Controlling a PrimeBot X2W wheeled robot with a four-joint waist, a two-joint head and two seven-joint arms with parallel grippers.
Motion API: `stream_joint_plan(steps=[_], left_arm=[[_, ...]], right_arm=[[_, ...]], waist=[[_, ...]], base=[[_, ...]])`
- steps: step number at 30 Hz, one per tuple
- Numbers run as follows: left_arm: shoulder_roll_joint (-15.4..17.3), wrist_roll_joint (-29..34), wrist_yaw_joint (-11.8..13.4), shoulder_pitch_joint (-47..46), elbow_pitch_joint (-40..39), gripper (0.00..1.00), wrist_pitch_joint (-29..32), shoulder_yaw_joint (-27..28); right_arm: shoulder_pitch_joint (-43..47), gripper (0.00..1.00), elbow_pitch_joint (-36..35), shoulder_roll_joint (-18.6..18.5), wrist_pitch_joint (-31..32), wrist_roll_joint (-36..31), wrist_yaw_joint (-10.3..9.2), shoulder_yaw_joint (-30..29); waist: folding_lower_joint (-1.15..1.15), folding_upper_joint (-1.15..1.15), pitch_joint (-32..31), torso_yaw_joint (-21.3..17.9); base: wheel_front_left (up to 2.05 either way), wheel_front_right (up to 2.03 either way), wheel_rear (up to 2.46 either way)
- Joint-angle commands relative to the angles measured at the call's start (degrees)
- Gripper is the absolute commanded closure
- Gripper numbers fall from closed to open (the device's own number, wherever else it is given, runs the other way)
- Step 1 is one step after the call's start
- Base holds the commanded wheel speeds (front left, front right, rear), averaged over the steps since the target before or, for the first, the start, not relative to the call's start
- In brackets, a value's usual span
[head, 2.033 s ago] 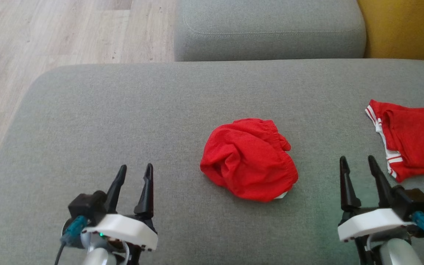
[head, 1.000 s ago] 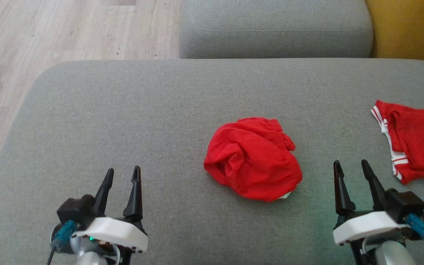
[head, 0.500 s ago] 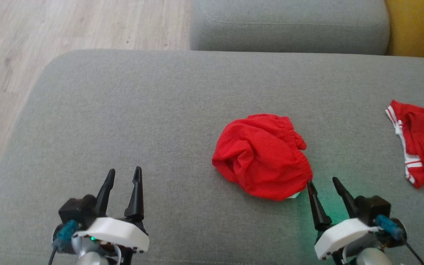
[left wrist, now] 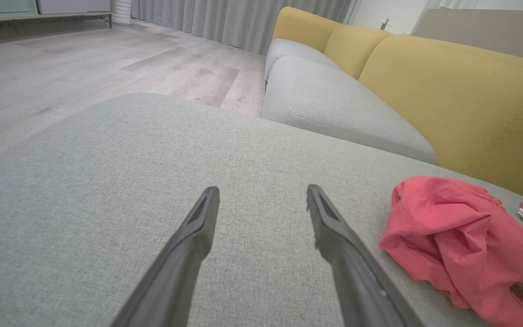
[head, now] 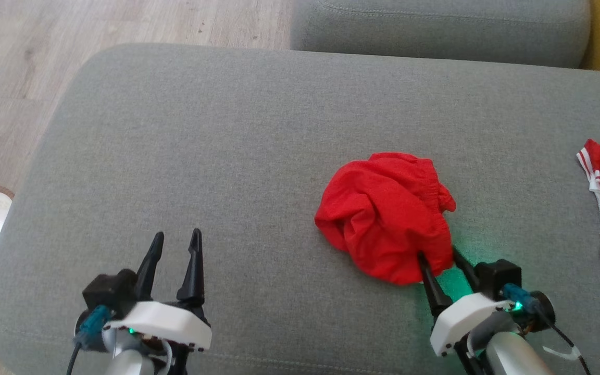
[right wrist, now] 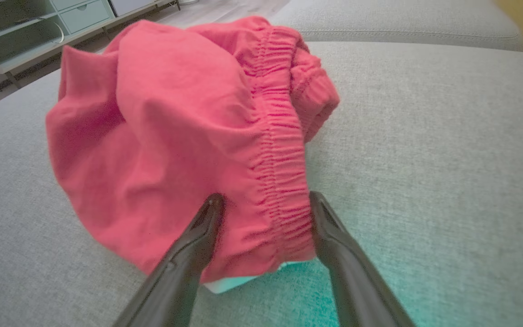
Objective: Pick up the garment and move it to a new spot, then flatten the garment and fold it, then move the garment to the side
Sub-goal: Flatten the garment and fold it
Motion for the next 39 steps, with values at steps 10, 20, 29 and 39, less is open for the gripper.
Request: stream_joint_plan(steps=[10,20,29,39], left_arm=[[-0.13,0.08,0.35,-3.09,-1.73,0.0,-0.7,1.95],[-0.14,-0.16,0.54,-2.92,-1.7,0.0,-0.7,1.59],[-0.14,-0.43,0.7,-2.9,-1.69,0.0,-0.7,0.82],[-0.14,-0.86,0.82,-2.82,-1.74,0.0,-0.7,0.36]], right_arm=[[-4.36,1.0,-7.24,-0.17,-2.39,6.72,0.37,9.09],[-10.38,1.0,-22.82,-0.17,-1.03,10.84,0.37,15.52],[-16.58,1.0,-28.01,-0.17,0.48,13.33,0.37,12.38],[-20.84,1.0,-27.9,-0.17,1.43,10.28,0.37,8.82]], waist=[[-0.01,0.0,-0.28,-0.31],[-0.01,0.0,-1.34,0.03],[-0.01,0.0,-2.3,1.51],[-0.01,0.0,-2.67,2.62]], base=[[0.0,0.0,0.0],[0.0,0.0,0.0],[0.0,0.0,0.0],[0.0,0.0,0.0]])
